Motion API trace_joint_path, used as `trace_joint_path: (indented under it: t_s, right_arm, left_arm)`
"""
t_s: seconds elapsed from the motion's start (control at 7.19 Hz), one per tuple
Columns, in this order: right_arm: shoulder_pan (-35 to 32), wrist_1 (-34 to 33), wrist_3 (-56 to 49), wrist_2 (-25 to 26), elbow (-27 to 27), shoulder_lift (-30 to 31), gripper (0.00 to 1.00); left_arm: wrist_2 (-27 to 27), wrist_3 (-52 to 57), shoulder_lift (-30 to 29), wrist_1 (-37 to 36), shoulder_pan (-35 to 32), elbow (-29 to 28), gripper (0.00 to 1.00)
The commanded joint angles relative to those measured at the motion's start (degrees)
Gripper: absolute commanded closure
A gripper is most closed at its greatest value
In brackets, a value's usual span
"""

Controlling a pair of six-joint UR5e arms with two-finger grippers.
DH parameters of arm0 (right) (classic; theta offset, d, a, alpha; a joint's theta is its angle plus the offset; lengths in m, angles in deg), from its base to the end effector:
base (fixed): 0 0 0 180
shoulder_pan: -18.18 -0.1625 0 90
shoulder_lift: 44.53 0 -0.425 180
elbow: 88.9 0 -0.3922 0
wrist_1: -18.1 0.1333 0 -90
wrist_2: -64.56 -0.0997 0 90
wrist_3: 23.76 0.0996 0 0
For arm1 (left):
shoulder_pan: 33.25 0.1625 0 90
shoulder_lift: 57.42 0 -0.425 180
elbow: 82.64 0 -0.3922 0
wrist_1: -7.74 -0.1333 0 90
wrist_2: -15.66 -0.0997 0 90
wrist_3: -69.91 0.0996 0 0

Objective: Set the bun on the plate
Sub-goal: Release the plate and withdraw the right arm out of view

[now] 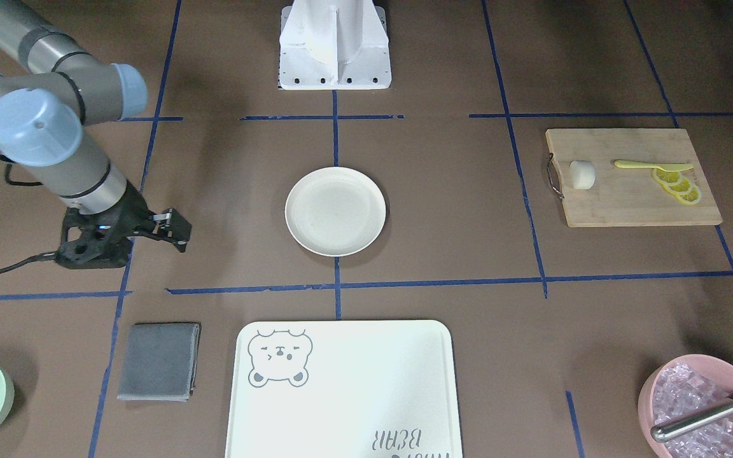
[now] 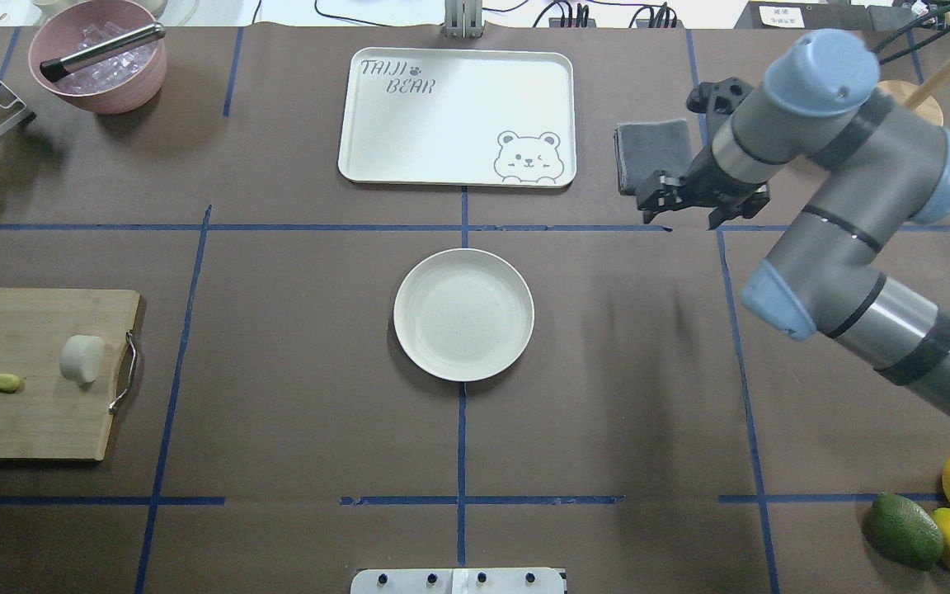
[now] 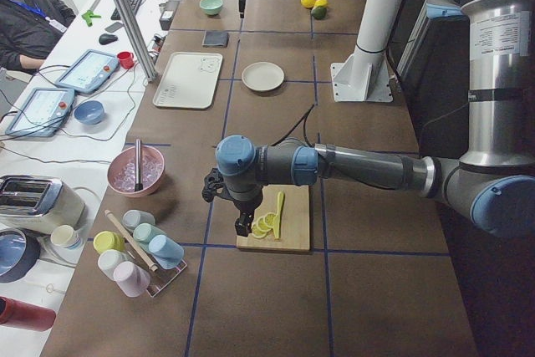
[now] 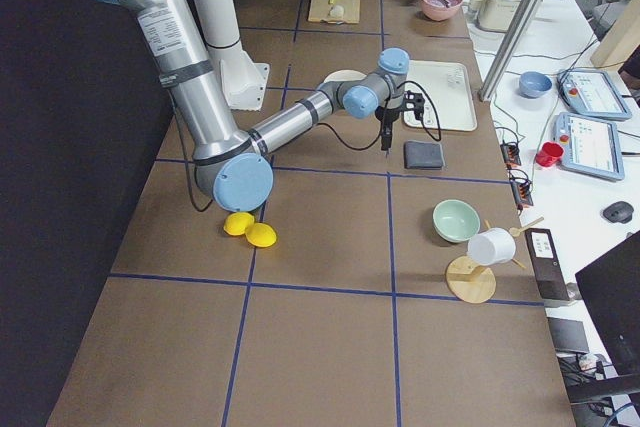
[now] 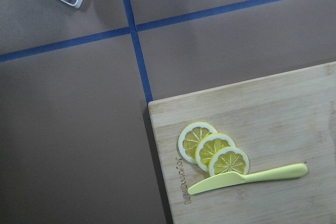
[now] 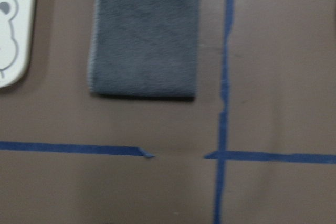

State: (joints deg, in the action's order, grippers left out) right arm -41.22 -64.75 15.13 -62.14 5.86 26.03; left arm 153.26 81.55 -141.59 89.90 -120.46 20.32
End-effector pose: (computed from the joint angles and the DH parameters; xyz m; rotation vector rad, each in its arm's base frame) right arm -0.2551 -0.5763 0.4188 0.0781 -0.8129 -0.0386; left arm -0.0380 -0.4472 0.6050 0.0526 0.8312 0.2320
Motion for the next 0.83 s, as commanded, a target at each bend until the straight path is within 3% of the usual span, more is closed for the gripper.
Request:
trace_joint_path:
  t_s: [0.0, 0.28, 0.42, 0.7]
  right_arm:
    - [-12.88, -0.73, -24.18, -3.72, -0.01, 10.08, 0.0]
    - [-24.31, -4.48, -41.36, -6.44, 0.6, 16.17, 0.0]
    - [-27.93, -7.64, -46.31, -6.45, 2.6, 18.89, 0.0]
    - [-28.23, -8.47, -45.66, -5.92, 6.48, 23.39, 0.0]
  left_arm:
    - [-0.05, 0.14, -0.38, 0.18, 0.02, -0.21, 0.0]
    - [0.04, 0.06, -1.35, 5.07, 0.11, -0.73, 0.0]
    - [0.21, -0.2, -5.53, 6.59, 0.63, -3.26, 0.0]
    - [0.65, 0.14, -6.18, 7.65, 0.72, -4.95, 0.0]
